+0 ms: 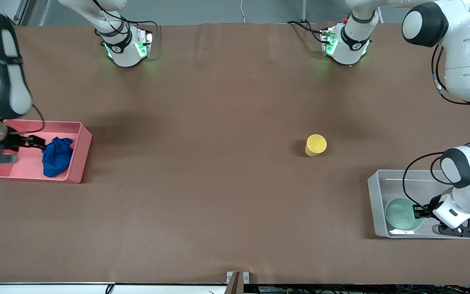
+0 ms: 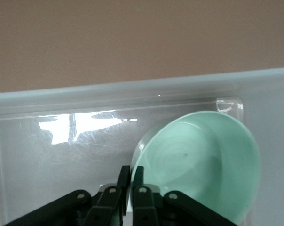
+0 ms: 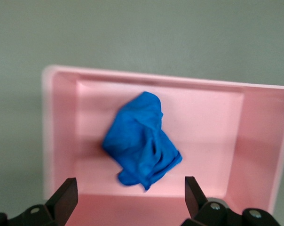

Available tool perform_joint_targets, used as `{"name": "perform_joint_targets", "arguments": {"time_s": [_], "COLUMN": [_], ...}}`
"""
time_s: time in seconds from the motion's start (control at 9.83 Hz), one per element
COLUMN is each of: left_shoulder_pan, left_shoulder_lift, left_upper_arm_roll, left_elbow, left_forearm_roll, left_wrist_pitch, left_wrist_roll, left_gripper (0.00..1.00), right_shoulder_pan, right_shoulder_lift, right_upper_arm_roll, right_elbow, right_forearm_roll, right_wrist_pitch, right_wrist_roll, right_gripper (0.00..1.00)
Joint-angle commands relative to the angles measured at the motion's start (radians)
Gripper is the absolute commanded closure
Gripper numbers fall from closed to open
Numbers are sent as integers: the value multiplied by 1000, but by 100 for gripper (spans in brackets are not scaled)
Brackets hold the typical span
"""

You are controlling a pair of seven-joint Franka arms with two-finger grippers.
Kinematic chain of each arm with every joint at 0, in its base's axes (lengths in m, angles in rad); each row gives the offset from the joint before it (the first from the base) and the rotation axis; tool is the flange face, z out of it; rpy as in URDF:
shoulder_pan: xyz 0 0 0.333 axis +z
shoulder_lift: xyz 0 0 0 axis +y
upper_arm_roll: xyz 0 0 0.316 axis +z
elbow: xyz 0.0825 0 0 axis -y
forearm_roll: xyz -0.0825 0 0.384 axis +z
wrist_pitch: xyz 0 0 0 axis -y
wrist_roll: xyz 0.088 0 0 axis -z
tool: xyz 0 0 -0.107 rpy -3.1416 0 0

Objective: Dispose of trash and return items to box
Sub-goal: 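Release the bowl in the clear bin while the right gripper releases the cloth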

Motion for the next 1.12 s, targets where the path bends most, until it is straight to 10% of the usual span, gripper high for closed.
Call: {"name": "perform_joint_targets", "arguments": {"time_s": [0.0,0.51,0.71,1.02], "left_shoulder_pan": [-4,-28,-73,-116], "left_shoulder_lift": [11,-215,-364,-687], "left_upper_arm_roll": [0,-10,-10,-51], "left_elbow": [-56,-90,-127,-487], "left_forearm_roll": [10,22,22,21], "left_wrist_pitch": [48,-100,-253,-269], "left_wrist_roll": [-21,-44,-65,-155], "left_gripper": [84,10,4,4], "right_shoulder_pan": [0,-1,6,5], "right_shoulder_lift": [-114,-118,-126,-129], "right_upper_arm_roll": [104,133,129,126], "right_elbow": [123,520,525,512], "right_forearm_roll": [8,13,8,37], "right_wrist_pitch": [-238,-659,-663,-641], "right_wrist_roll": [221,239,216,212], "right_gripper": [0,0,0,0]}}
